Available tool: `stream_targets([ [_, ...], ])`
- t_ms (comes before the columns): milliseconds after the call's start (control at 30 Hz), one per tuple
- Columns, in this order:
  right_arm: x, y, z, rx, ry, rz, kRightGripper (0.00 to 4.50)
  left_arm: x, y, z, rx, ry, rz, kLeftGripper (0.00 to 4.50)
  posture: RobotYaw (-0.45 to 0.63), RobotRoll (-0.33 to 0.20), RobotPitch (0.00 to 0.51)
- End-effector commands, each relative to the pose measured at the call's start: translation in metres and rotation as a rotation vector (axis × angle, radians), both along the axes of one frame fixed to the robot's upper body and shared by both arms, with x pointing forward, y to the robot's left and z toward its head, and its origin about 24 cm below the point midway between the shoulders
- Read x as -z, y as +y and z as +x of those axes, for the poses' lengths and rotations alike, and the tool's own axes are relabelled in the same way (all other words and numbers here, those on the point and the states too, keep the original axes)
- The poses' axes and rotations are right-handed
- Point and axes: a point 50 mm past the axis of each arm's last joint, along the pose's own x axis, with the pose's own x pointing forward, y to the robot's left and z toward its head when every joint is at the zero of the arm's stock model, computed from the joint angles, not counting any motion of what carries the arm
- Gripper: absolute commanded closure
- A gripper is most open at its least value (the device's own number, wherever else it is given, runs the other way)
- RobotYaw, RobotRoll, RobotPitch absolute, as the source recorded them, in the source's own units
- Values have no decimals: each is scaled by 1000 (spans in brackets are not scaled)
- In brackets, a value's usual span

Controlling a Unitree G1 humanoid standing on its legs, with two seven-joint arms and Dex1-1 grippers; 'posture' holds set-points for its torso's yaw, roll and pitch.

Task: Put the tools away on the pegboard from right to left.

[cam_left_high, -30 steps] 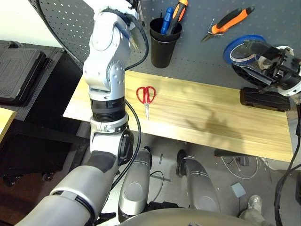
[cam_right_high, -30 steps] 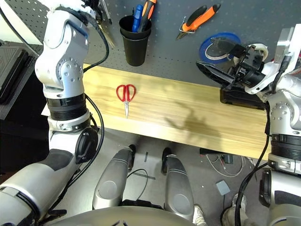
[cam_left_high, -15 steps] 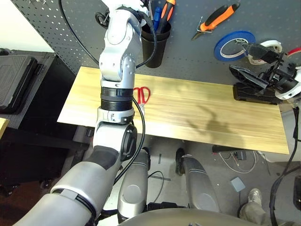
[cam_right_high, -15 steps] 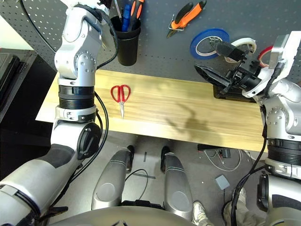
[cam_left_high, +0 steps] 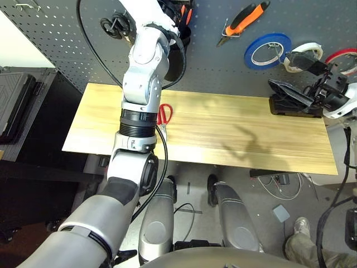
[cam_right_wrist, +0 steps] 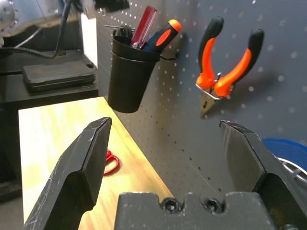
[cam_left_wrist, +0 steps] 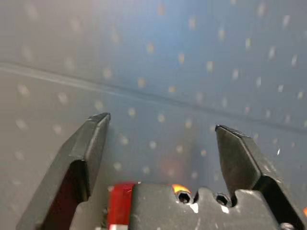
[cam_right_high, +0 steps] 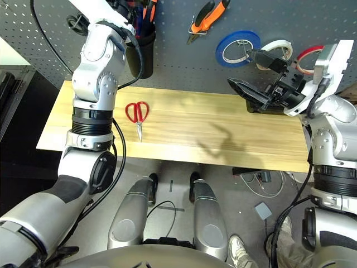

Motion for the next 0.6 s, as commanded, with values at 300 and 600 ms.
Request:
stream_targets([
  [300,27,17,-4,-118,110,-62,0,27,30,-46,-52,78,85,27,162,0,297],
  [600,65,37,-2,-124,188,-170,0,113,46,-61,-133,415,95,27,207,0,320],
])
